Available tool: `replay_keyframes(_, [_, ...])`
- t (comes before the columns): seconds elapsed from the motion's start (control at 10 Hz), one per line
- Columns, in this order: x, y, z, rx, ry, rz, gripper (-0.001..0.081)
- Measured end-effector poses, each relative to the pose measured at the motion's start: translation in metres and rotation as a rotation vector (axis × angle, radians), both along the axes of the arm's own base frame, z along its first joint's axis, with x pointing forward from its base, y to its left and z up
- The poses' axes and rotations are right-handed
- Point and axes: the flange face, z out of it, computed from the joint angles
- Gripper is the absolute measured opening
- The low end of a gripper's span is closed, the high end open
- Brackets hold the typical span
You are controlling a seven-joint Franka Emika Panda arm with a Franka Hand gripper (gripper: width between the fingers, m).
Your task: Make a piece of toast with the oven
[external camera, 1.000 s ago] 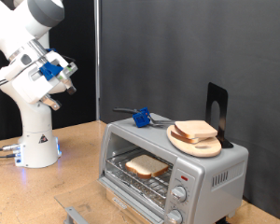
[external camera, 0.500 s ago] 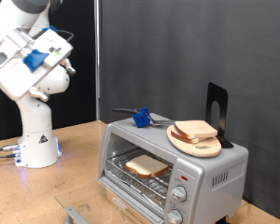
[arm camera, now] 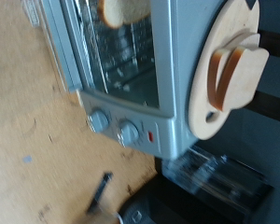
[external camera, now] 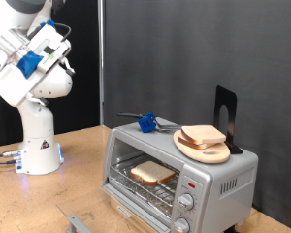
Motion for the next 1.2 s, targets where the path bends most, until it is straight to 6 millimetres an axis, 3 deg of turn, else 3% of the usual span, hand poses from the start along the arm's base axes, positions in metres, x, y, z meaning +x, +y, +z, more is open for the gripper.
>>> replay_keyframes(0.2, [-0.002, -0.004, -0.015, -0.060, 0.195, 0.095, 0.0808])
replay_keyframes(0.4, [0.008, -0.009, -0.036, -0.105, 0.244, 0.095, 0.0808])
replay_keyframes(0.6, [0.011, -0.008, -0.040, -0.115, 0.246, 0.089, 0.0808])
replay_keyframes(0.8, [-0.001, -0.007, -0.038, 0.014, 0.221, 0.209, 0.0808])
replay_keyframes(1.0, [-0.010, -0.020, -0.041, 0.067, 0.129, 0.263, 0.0808])
replay_keyframes(1.2, [-0.004, -0.034, -0.052, 0.054, 0.057, 0.252, 0.0808])
